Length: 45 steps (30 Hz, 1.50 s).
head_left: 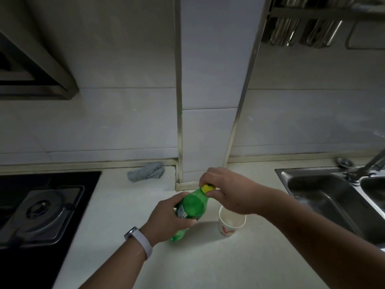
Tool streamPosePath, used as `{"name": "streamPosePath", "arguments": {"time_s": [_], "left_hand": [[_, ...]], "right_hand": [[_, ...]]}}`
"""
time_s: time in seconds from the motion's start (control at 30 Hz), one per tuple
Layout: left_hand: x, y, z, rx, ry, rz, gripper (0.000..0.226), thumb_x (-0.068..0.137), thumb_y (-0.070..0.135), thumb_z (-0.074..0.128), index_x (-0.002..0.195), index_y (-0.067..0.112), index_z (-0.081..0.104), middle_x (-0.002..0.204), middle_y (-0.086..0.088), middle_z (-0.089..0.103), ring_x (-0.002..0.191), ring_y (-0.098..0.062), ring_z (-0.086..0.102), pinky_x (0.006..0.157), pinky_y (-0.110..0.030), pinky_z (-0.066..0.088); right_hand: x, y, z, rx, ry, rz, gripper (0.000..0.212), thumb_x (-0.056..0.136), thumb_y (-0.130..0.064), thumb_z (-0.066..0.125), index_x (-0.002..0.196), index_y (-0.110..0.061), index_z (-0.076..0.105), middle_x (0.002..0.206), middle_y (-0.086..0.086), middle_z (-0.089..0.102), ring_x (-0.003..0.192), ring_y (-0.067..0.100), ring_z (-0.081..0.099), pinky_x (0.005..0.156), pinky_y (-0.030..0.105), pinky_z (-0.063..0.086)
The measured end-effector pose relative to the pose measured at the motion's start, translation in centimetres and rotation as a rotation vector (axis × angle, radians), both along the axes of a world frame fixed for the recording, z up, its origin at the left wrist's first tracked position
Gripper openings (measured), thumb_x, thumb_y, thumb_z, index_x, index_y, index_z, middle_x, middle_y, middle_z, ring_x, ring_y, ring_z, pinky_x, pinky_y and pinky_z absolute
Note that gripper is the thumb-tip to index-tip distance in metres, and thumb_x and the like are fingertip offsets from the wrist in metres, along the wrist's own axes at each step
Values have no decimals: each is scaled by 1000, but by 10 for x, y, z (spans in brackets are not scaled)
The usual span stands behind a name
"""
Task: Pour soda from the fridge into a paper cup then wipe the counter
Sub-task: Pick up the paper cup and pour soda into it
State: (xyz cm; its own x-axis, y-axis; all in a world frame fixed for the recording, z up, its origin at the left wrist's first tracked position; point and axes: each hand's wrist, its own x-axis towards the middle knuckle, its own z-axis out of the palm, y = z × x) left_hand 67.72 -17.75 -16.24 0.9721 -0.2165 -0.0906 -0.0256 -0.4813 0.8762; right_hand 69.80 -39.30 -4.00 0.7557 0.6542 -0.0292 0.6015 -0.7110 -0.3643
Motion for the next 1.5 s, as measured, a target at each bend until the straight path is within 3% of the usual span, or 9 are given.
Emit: {"name": "streamPosePath", "arguments": {"time_s": [0.27,0.6,0.87,1.03,1.13,1.27,1.37,1.43,1.5], "left_hand": [[-3,-7,4,80,-59,3,58,58,47,81,102,69,51,96,31,68,90,5,65,82,-29,57],[-5,-6,-7,58,16,-13,62,58,44,83,114,51,58,102,24,70,94,5,64,87,-33,57],[-7,-12,-3,126,-7,9,58,61,46,82,111,56,54,101,27,68,94,4,63,85,-30,56],[-5,-13,0,130,11,-26,54,62,40,83,102,62,53,97,27,68,92,2,65,86,-33,56],[-4,-14,-2,99,31,-39,57,58,43,83,106,61,57,99,24,71,91,0,67,85,-37,58],[-3,-18,0,123,18,-53,58,58,47,82,107,59,55,101,23,70,92,1,66,85,-35,57],[-1,-17,2,178,34,-58,63,60,45,83,116,54,54,104,24,68,94,1,64,86,-31,56],[-2,-15,3,214,36,-53,68,62,43,83,123,48,54,105,24,66,95,-1,63,87,-30,55],[-2,-13,2,231,30,-57,67,63,43,83,122,49,53,104,24,66,95,-1,64,87,-30,55]], "right_hand": [[4,-1,-2,-86,22,-304,28,93,-56,49,98,-29,47,72,-10,51,70,13,54,57,30,39],[-4,-8,-7,-29,34,-51,14,97,-25,54,110,-27,50,107,-6,52,93,13,49,83,28,45],[-1,-11,-10,-79,98,-308,32,95,-54,47,100,-23,51,76,-5,54,68,12,52,59,30,41],[-4,-14,-12,-82,58,-142,12,99,-27,50,109,-21,48,103,-4,51,90,14,49,78,28,43],[-5,-18,-15,12,21,-23,37,82,6,51,103,-25,48,113,-8,45,99,11,45,87,26,44],[-4,-18,-15,175,112,-225,33,89,-28,63,118,-27,46,116,-9,50,98,9,53,82,24,49],[2,-20,-16,28,129,-371,32,92,-54,53,106,-25,51,81,-5,59,70,11,54,61,26,42],[1,-20,-20,26,128,-358,22,92,-47,55,99,-26,52,73,-4,56,65,14,51,57,27,40],[-3,-22,-23,94,141,-293,22,88,-30,62,107,-30,51,88,-7,56,76,12,55,61,19,41]]}}
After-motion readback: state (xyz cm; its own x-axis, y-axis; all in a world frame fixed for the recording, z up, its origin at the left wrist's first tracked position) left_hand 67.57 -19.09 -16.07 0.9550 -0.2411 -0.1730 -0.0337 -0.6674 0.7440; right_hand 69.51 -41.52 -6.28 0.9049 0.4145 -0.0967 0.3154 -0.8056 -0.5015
